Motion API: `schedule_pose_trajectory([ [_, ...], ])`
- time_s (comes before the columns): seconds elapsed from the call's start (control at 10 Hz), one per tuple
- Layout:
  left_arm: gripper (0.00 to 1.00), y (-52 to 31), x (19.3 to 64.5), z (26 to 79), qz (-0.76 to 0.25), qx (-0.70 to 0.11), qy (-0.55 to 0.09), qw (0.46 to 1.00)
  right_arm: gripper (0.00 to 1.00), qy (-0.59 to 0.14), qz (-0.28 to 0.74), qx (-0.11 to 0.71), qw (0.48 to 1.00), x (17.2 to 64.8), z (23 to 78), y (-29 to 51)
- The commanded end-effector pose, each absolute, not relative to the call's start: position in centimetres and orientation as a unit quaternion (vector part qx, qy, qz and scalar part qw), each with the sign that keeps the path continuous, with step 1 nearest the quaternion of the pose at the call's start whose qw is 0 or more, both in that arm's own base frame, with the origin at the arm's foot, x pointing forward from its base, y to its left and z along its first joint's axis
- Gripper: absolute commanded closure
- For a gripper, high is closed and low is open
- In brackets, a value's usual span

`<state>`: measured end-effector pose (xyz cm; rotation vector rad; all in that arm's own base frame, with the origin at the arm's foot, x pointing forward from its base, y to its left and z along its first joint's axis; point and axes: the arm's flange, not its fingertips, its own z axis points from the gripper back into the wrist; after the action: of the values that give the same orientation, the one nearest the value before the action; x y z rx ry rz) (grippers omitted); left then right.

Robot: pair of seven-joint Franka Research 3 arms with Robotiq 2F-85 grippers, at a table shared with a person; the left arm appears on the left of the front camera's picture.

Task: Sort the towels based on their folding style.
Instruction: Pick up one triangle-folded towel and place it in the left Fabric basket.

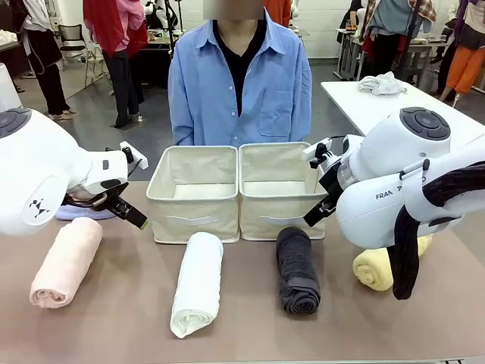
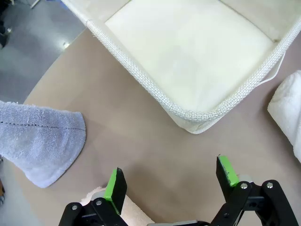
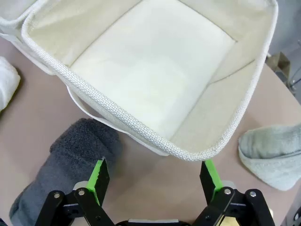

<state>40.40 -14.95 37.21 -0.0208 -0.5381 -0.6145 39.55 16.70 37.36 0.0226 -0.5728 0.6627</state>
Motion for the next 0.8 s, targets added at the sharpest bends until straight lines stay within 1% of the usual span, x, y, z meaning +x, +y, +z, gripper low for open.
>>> schedule_pose_trajectory([
  [0.0,0.0,-15.0,40.4,37.2,-0.299,-0.01,-0.262,0.918,0.0,-0.277,0.321,0.011,0.906,39.5,37.4,16.7],
  [0.3,0.0,-15.0,40.4,37.2,-0.299,-0.01,-0.262,0.918,0.0,-0.277,0.321,0.011,0.906,39.5,37.4,16.7],
  [0.4,0.0,-14.9,40.4,37.2,-0.299,-0.01,-0.262,0.918,0.0,-0.286,0.322,0.001,0.903,38.7,39.9,16.8],
  [0.5,0.0,-14.8,40.6,40.3,-0.304,0.01,-0.245,0.92,0.0,-0.279,0.318,0.002,0.906,38.0,44.4,17.0],
  [0.6,0.0,-14.6,40.9,44.3,-0.308,0.038,-0.227,0.923,0.0,-0.268,0.319,-0.009,0.909,37.6,47.4,17.1],
  [0.7,0.0,-14.4,41.1,47.6,-0.309,0.057,-0.227,0.922,0.0,-0.263,0.311,-0.016,0.913,37.4,50.6,17.1],
])
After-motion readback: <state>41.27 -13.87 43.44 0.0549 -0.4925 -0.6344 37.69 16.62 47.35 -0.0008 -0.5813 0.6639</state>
